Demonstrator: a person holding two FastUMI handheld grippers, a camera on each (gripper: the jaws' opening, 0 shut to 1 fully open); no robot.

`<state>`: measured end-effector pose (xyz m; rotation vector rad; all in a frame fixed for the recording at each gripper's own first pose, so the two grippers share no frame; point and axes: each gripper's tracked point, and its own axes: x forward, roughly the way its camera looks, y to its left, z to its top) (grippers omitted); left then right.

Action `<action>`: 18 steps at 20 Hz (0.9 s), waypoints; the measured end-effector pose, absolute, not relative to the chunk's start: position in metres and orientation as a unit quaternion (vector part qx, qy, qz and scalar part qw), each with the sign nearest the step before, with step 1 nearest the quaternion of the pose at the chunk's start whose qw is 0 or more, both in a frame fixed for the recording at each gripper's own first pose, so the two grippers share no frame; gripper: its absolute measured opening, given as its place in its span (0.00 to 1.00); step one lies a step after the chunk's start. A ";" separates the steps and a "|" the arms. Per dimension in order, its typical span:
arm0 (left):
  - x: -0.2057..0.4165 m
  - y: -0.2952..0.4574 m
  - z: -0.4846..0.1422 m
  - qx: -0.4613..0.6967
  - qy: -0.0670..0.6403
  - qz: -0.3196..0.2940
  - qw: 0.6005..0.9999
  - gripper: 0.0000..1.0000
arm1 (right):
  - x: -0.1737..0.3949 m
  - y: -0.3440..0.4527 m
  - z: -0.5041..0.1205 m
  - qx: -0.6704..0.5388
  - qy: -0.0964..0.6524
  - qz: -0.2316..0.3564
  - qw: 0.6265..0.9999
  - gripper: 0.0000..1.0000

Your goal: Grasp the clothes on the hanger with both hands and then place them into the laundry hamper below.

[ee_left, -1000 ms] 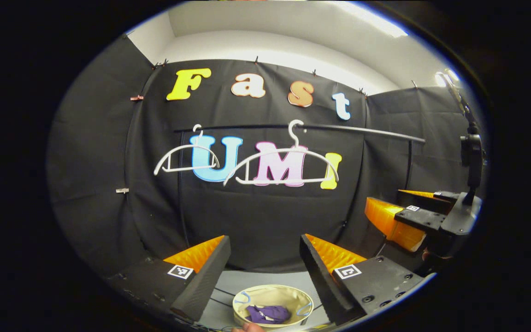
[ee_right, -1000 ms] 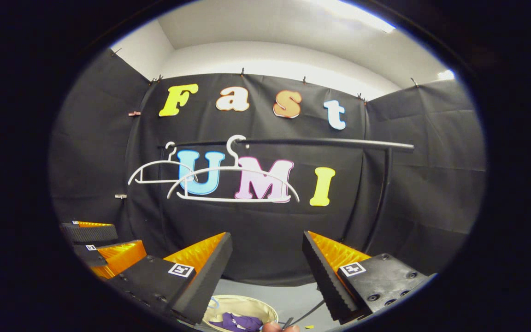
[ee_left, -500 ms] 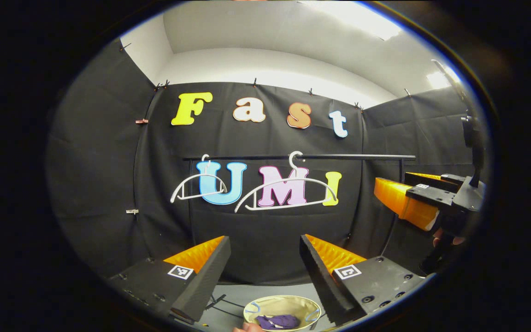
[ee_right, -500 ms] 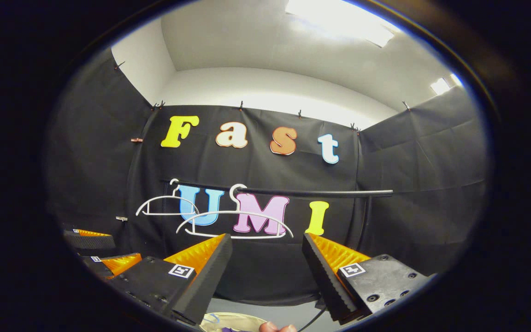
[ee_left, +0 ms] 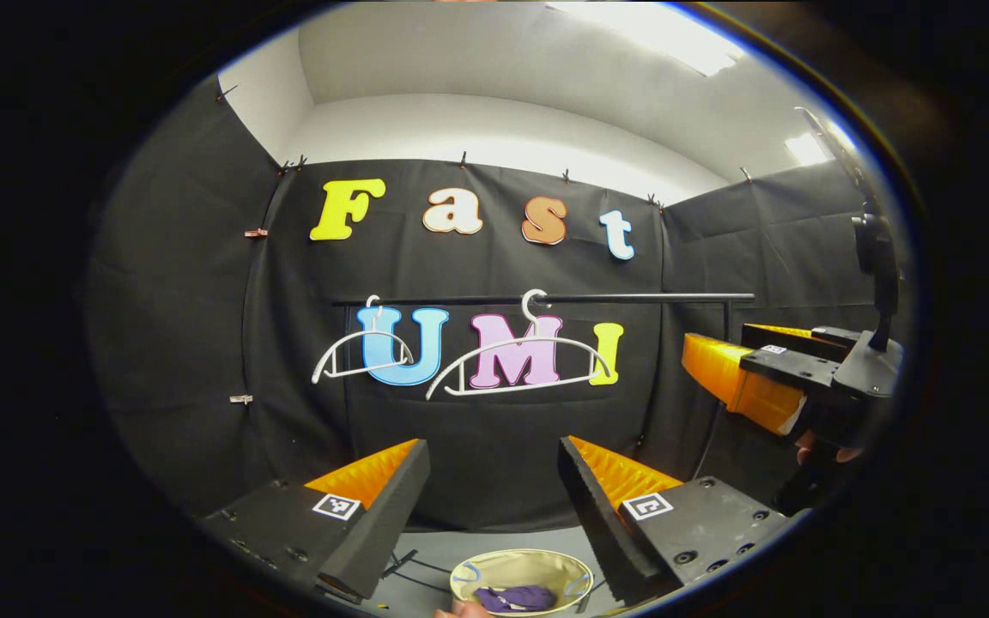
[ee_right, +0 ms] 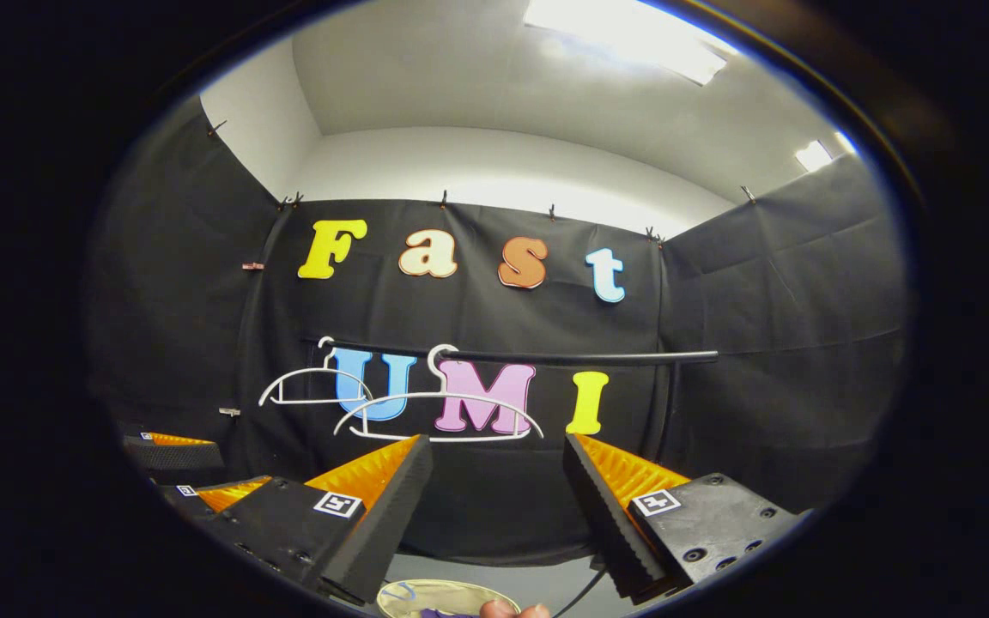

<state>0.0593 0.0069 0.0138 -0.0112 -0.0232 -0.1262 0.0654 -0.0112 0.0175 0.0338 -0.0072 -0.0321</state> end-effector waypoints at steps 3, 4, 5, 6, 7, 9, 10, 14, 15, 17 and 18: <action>0.056 0.008 0.013 -0.008 -0.009 -0.060 0.998 0.95 | 0.064 -0.008 0.016 0.018 -0.001 -0.015 1.000 1.00; 0.056 0.010 0.013 -0.011 -0.009 -0.059 0.998 0.95 | 0.064 -0.007 0.016 0.016 0.000 -0.014 1.000 1.00; 0.055 0.010 0.014 -0.013 -0.008 -0.059 0.998 0.95 | 0.063 -0.006 0.016 0.014 -0.001 -0.014 1.000 0.98; 0.055 0.011 0.014 -0.015 -0.008 -0.058 0.998 0.95 | 0.064 -0.005 0.017 0.012 -0.002 -0.013 1.000 0.98; 0.054 0.012 0.014 -0.016 -0.008 -0.058 0.998 0.95 | 0.063 -0.005 0.017 0.011 -0.002 -0.014 1.000 0.98; 0.052 0.011 0.014 -0.015 -0.007 -0.058 0.998 0.95 | 0.063 -0.006 0.017 0.009 -0.002 -0.016 1.000 0.98; 0.052 0.011 0.014 -0.015 -0.008 -0.058 0.998 0.95 | 0.062 -0.005 0.016 0.010 -0.001 -0.017 1.000 0.98; 0.049 0.009 0.014 -0.014 -0.004 -0.058 0.998 0.95 | 0.060 -0.005 0.014 0.011 0.002 -0.016 1.000 0.98; 0.049 0.009 0.015 -0.014 -0.004 -0.058 0.998 0.95 | 0.060 -0.005 0.015 0.010 0.001 -0.015 1.000 0.98; 0.047 0.008 0.017 -0.015 -0.005 -0.059 0.998 0.92 | 0.058 -0.004 0.015 0.007 0.001 -0.014 1.000 0.98; 0.047 0.006 0.018 -0.015 -0.005 -0.061 0.998 0.95 | 0.058 -0.004 0.014 0.007 0.002 -0.013 1.000 0.98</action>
